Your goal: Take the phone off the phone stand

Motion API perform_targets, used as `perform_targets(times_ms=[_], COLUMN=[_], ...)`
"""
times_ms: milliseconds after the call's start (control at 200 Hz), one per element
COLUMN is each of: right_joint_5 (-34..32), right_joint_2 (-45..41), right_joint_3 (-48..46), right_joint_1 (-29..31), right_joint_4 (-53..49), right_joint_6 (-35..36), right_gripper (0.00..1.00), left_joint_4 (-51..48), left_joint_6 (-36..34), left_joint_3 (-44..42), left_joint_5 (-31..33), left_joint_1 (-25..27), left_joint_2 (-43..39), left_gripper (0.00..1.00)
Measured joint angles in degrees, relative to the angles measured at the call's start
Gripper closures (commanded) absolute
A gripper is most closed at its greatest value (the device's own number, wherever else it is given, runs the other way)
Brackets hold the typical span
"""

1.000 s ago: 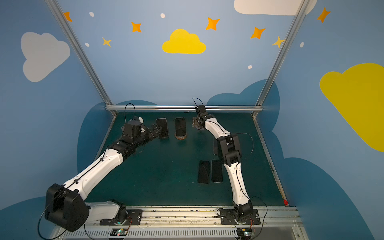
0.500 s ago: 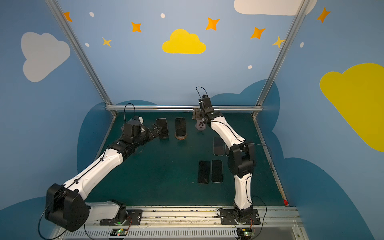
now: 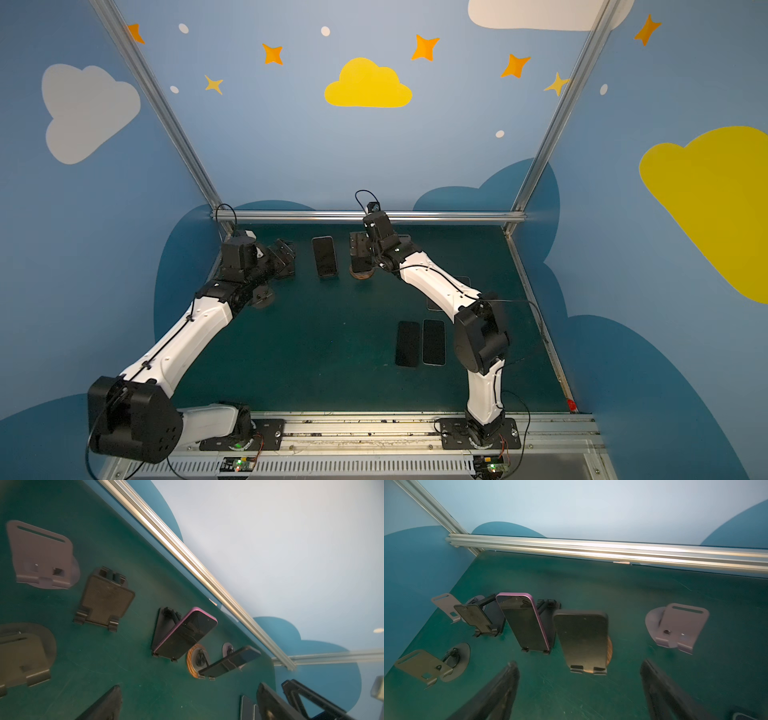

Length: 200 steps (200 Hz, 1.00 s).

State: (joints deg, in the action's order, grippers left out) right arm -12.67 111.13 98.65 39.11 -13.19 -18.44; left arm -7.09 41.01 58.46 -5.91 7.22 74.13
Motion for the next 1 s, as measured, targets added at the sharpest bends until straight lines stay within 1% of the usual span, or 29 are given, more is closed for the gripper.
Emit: perform_targets(times_ms=[170, 325, 501, 716, 1001], right_joint_5=[-2.7, -3.8, -4.0, -3.8, -3.8], right_joint_2=[7.5, 11.8, 14.3, 17.9, 19.6], right_joint_3=[9.9, 14.9, 17.1, 21.5, 21.8], right_joint_1=[0.1, 0.0, 0.0, 0.0, 0.0], right_joint_4=[-1.4, -3.6, -4.9, -6.4, -7.3], right_joint_6=[0.9, 1.5, 1.7, 1.7, 0.3], right_gripper=[0.08, 0.07, 0.06, 0.06, 0.07], left_joint_4=[1.2, 2.2, 2.8, 4.7, 5.6], left_joint_6=[0.0, 0.4, 1.4, 2.1, 3.0], left_joint_3=[0.0, 0.0, 0.0, -0.2, -0.2], left_joint_5=[-2.0, -4.1, -7.4, -9.6, -11.6], left_joint_1=[-1.5, -2.5, -2.8, -3.5, -4.1], left_joint_2=[0.0, 0.0, 0.2, 0.3, 1.2], left_gripper=[0.0, 0.0, 0.0, 0.0, 0.0])
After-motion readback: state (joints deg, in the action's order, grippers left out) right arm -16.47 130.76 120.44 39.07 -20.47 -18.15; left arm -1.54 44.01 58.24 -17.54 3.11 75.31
